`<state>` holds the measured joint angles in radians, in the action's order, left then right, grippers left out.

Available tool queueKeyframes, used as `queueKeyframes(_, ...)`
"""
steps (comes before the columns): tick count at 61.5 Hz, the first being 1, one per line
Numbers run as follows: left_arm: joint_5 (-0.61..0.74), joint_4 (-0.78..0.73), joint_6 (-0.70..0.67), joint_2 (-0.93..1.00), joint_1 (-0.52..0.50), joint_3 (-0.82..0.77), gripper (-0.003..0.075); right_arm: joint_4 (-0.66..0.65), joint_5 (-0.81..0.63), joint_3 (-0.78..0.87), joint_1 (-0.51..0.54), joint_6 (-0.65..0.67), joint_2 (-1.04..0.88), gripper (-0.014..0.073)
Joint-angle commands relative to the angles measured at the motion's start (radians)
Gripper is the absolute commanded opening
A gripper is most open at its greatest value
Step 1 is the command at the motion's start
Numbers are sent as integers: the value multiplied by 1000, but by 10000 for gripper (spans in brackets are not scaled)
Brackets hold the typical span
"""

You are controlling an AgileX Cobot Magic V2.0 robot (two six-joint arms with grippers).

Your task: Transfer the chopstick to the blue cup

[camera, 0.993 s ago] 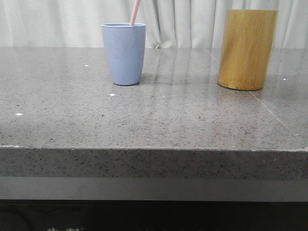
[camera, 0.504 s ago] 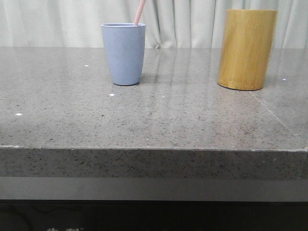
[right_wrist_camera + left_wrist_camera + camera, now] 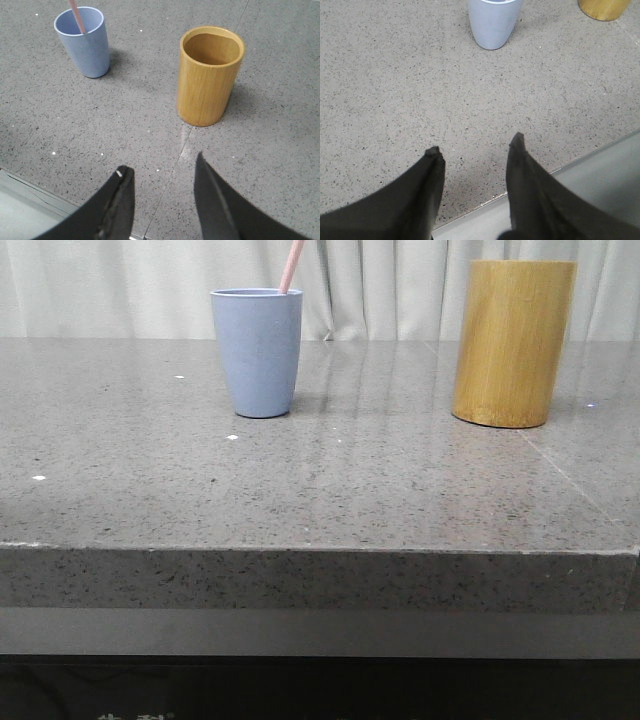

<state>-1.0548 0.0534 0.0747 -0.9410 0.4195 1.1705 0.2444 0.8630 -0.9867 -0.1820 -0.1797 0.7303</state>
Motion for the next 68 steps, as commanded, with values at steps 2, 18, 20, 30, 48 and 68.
queueKeyframes(2,63,6,-10,5,9,27,283,6,-75,-15,5,-7,-11,281)
queueKeyframes(18,62,6,-10,5,9,27,10,6,-67,-15,5,-7,-11,-73)
queueKeyframes(20,62,6,-10,5,9,27,-17,6,-67,-15,5,-7,-11,-67)
queueKeyframes(30,54,6,-10,5,9,27,-19,2,-64,-15,5,-7,-10,-67)
queueKeyframes(48,54,6,-10,5,9,27,-19,2,-62,-15,5,-7,-10,-67)
queueKeyframes(68,210,-73,93,116,-37,-78,-19,2,-63,-15,5,-7,-10,-67)
